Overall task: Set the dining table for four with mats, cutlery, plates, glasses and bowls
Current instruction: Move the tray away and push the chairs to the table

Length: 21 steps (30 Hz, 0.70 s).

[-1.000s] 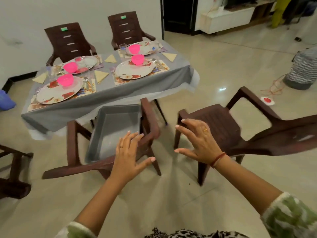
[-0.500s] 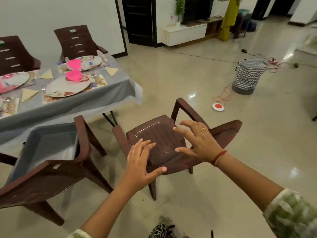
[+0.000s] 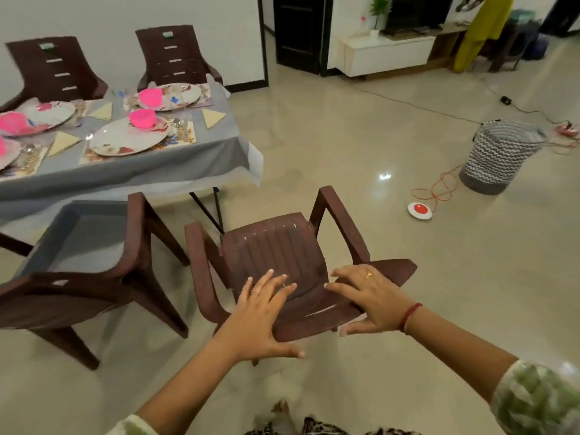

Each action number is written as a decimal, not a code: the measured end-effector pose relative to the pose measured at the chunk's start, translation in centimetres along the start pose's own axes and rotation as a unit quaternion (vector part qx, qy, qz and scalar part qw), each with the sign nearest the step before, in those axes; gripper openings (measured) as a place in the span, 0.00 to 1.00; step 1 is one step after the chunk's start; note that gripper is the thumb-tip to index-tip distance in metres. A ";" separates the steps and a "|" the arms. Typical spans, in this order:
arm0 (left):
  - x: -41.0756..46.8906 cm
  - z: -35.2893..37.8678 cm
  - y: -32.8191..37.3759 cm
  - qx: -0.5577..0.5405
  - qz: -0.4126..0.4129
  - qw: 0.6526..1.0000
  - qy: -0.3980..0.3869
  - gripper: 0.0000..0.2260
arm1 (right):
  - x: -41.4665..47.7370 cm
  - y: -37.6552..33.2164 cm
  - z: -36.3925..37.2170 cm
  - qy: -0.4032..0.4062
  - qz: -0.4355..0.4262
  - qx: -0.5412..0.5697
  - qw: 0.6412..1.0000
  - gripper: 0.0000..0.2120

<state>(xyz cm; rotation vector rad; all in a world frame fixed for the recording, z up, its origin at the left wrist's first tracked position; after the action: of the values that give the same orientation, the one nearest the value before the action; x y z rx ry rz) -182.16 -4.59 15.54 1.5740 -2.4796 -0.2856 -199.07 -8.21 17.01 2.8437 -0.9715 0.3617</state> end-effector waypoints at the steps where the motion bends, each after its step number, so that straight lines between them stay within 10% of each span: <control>1: 0.1 0.0 0.6 0.018 -0.014 1.000 0.011 0.51 | -0.5 0.4 0.2 -0.001 -0.036 -0.006 0.999 0.36; 21: 5.3 -3.2 -12.1 -0.039 -0.219 0.973 0.055 0.51 | 11.4 4.2 3.0 0.061 -0.116 0.008 0.991 0.37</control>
<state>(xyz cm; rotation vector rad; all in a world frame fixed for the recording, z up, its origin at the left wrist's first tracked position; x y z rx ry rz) -173.02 -14.66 15.74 2.0290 -1.9938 -0.3409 -192.35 -18.78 17.23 2.8673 -0.6115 0.5105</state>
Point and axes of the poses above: each hand's wrist, its own x-axis towards the middle knuckle, its own z-axis out of the palm, y = z × x, the point moved 9 cm from there along x, towards the middle knuckle, and after that the axes turned 8 degrees about y, right-handed, at the moved point
